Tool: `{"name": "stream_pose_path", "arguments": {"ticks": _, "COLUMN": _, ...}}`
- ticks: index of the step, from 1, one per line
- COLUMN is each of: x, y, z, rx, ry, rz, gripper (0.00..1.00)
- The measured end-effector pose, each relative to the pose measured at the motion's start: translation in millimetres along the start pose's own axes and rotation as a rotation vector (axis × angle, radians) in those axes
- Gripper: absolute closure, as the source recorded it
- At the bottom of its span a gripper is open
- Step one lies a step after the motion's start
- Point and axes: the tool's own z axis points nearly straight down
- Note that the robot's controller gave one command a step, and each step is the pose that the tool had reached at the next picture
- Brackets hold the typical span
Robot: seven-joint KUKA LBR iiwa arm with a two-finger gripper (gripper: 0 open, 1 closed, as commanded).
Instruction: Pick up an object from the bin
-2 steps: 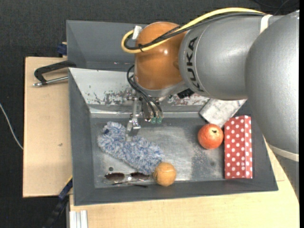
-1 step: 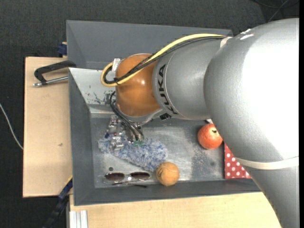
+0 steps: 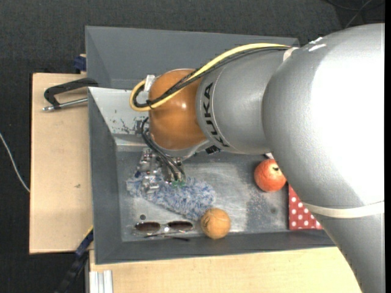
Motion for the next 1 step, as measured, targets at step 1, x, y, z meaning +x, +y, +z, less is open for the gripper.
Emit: {"name": "stream_pose_path", "arguments": {"ticks": 1, "x": -1.5, "y": 0.7, "z": -144.3, "rx": -0.001, "ry": -0.005, "rz": 0.028, "gripper": 1.00}}
